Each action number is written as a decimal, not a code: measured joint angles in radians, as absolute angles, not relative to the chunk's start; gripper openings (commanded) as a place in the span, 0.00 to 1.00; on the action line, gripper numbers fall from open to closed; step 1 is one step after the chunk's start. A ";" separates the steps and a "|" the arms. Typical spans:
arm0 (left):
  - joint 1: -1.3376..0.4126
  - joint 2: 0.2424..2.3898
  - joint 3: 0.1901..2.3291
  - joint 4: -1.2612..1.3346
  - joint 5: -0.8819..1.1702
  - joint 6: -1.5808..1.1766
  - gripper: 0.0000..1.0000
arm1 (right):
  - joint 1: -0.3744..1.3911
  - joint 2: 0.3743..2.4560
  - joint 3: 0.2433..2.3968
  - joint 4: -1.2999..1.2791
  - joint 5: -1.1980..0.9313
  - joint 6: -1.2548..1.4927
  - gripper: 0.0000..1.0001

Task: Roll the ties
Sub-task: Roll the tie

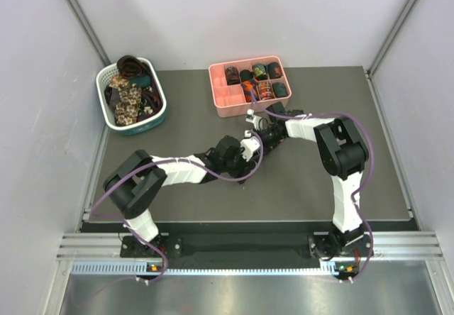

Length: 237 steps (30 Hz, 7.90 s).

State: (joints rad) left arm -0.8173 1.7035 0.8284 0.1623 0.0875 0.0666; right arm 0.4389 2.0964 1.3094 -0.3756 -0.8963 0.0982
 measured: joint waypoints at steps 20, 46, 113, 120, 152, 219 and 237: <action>-0.753 1.757 0.877 0.153 0.090 0.105 0.99 | 0.440 2.096 1.309 -0.361 -0.894 0.098 0.00; -0.794 1.776 0.879 0.184 0.134 0.146 0.80 | 0.435 2.049 1.220 -0.301 -0.899 0.091 0.00; -0.784 1.814 0.932 0.157 0.138 0.124 0.18 | 0.261 1.937 1.111 -0.129 -0.902 0.292 0.39; -0.783 1.818 0.969 0.084 0.134 0.092 0.18 | 0.241 1.708 0.897 -0.042 -0.764 0.324 0.37; -0.814 1.813 1.011 -0.039 0.070 -0.061 0.18 | 1.357 1.480 0.759 -0.167 0.597 0.027 0.51; -0.832 2.021 1.446 -0.595 0.047 -0.141 0.44 | 1.269 2.099 1.197 -0.236 1.074 -0.241 0.00; -0.741 1.993 1.543 -0.670 0.126 -0.149 0.99 | 1.282 2.076 1.190 -0.281 1.014 -0.255 0.00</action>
